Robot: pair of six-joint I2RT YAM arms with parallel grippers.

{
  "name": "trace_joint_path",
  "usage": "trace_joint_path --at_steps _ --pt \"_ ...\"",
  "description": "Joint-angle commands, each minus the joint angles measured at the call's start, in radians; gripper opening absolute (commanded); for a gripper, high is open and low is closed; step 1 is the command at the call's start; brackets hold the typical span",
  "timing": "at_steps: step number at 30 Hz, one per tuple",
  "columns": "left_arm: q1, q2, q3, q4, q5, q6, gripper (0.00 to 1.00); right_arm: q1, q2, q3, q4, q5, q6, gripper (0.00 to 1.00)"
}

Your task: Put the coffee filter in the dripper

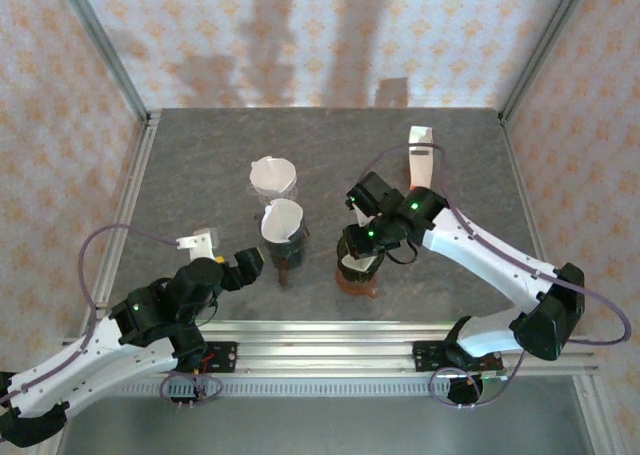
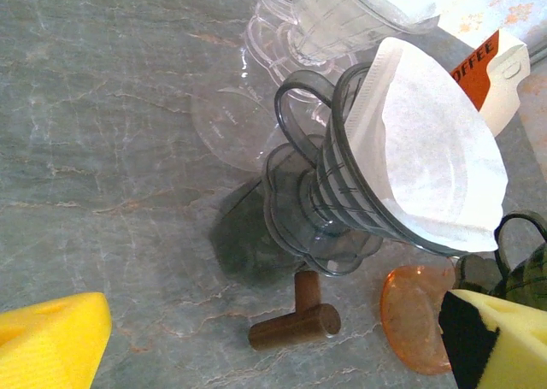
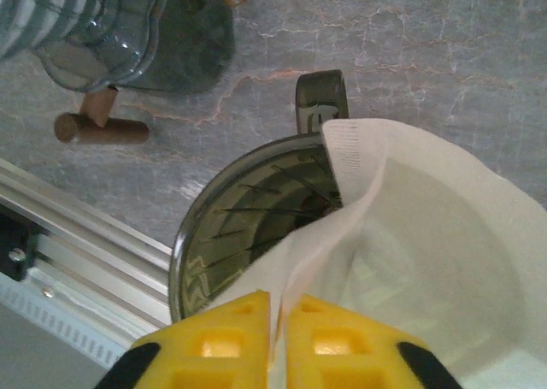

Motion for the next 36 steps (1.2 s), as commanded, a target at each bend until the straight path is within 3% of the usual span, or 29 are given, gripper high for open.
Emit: trace_joint_path --at_steps 1,4,7,12,17,25,31,36 --pt "0.007 0.0 0.032 0.025 0.017 0.032 1.0 0.006 -0.025 -0.011 0.039 0.015 0.008 0.24" --pt "0.008 0.02 0.041 0.039 0.036 0.046 1.0 0.006 -0.049 -0.016 0.051 0.017 0.014 0.38" --pt "0.007 0.055 0.058 0.072 0.073 0.071 0.99 0.006 -0.075 -0.02 0.058 0.024 0.016 0.46" --pt "0.006 0.154 0.125 0.106 0.131 0.115 0.86 0.006 -0.134 -0.04 0.083 0.05 0.03 0.52" --pt "-0.015 0.271 0.208 0.127 0.18 0.154 0.81 0.006 -0.213 -0.065 0.089 0.108 0.044 0.56" --pt "-0.144 0.509 0.375 0.104 0.139 0.234 0.59 0.0 -0.353 -0.159 0.083 0.261 0.073 0.55" --pt "-0.195 0.676 0.485 0.116 0.156 0.276 0.52 -0.03 -0.395 -0.21 0.088 0.26 0.083 0.45" --pt "-0.204 0.775 0.546 0.135 0.171 0.292 0.41 -0.046 -0.402 -0.233 0.104 0.241 0.083 0.43"
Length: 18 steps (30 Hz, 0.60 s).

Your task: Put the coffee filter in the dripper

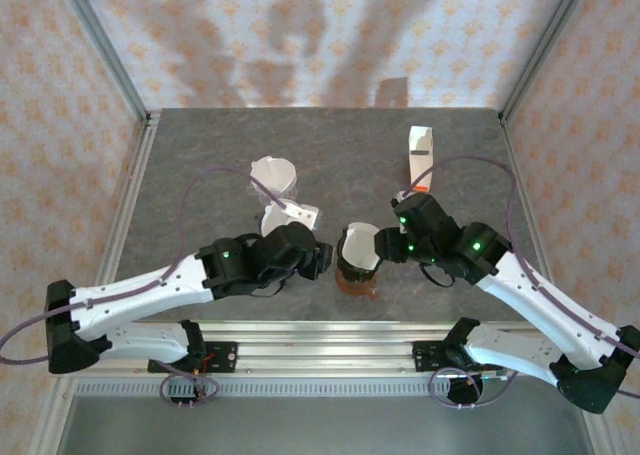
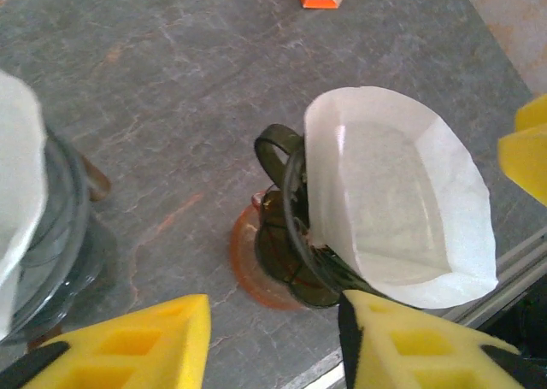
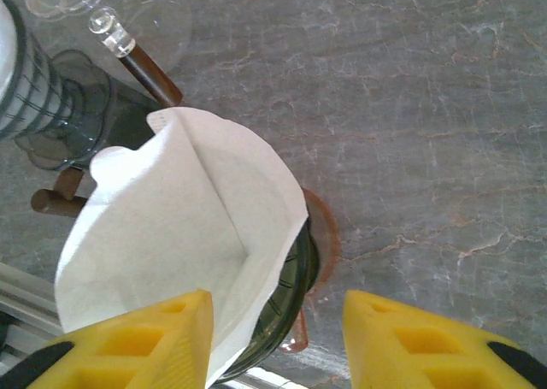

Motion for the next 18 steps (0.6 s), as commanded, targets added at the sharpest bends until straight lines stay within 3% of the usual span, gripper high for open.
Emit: trace_joint_path --at_steps 1,18 --pt "-0.005 0.054 0.057 0.014 0.006 0.034 0.4 -0.011 -0.02 -0.014 0.023 0.02 0.007 0.42" --pt "0.001 0.164 0.08 0.105 0.021 0.008 0.41 -0.033 -0.023 -0.076 0.089 -0.042 0.009 0.31"
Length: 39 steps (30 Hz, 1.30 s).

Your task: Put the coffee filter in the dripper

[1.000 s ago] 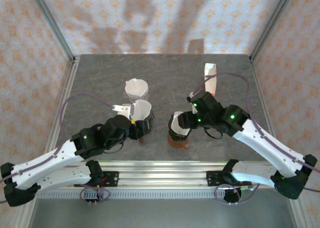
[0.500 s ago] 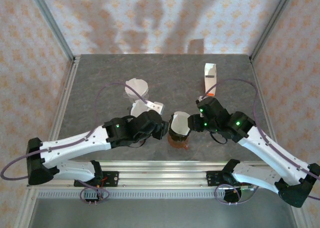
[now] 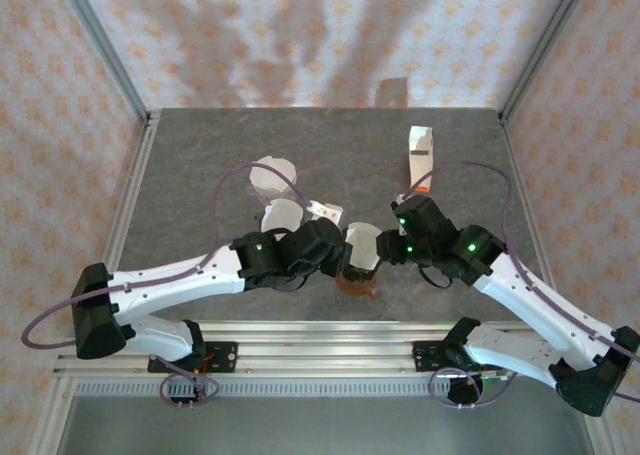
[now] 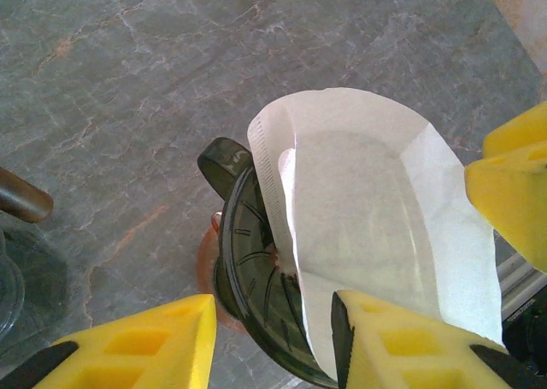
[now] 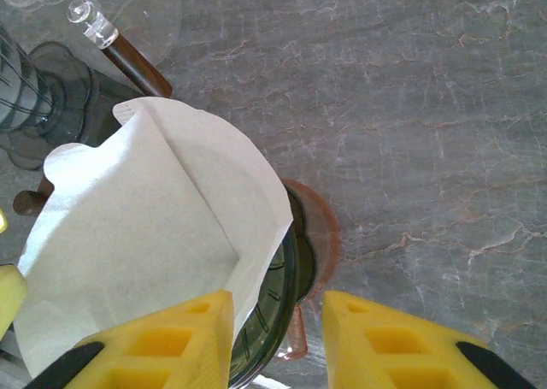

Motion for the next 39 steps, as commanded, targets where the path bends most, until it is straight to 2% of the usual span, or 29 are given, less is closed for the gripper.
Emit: trace_joint_path --at_steps 1,19,27,39 --pt "0.003 0.005 0.025 0.033 -0.007 -0.003 0.41 -0.005 -0.015 -0.011 0.03 -0.009 0.009 0.3" --pt "0.049 -0.004 -0.045 0.109 0.03 -0.065 0.37 -0.003 0.015 -0.019 0.037 -0.068 -0.008 0.07" --pt "0.061 -0.008 -0.063 0.136 0.03 -0.068 0.48 0.005 0.033 -0.005 0.018 -0.051 -0.023 0.03" --pt "0.064 0.01 -0.081 0.119 0.001 -0.078 0.46 0.032 0.054 0.008 -0.002 -0.012 -0.033 0.0"
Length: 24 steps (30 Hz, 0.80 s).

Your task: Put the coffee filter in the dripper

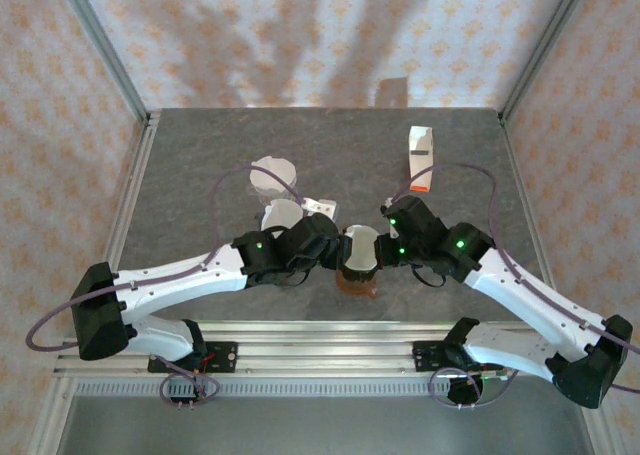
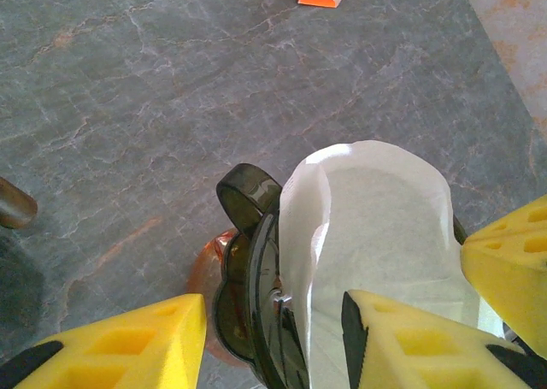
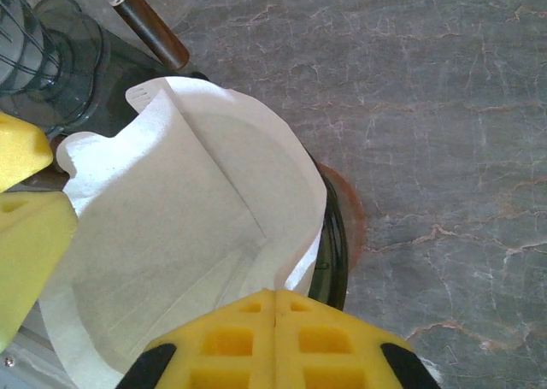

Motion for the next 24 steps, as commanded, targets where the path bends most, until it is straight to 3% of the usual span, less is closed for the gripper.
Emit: trace_joint_path --at_steps 1,12,24 --pt "0.009 0.008 -0.011 0.0 -0.032 -0.015 0.45 0.01 0.004 0.017 -0.021 0.04 -0.012 0.0" --pt "0.009 0.02 -0.009 -0.04 -0.047 -0.021 0.37 0.016 0.004 0.016 -0.023 0.049 -0.006 0.0" --pt "0.01 0.028 -0.018 -0.067 -0.056 -0.031 0.35 0.017 0.004 0.014 -0.022 0.051 0.003 0.01"
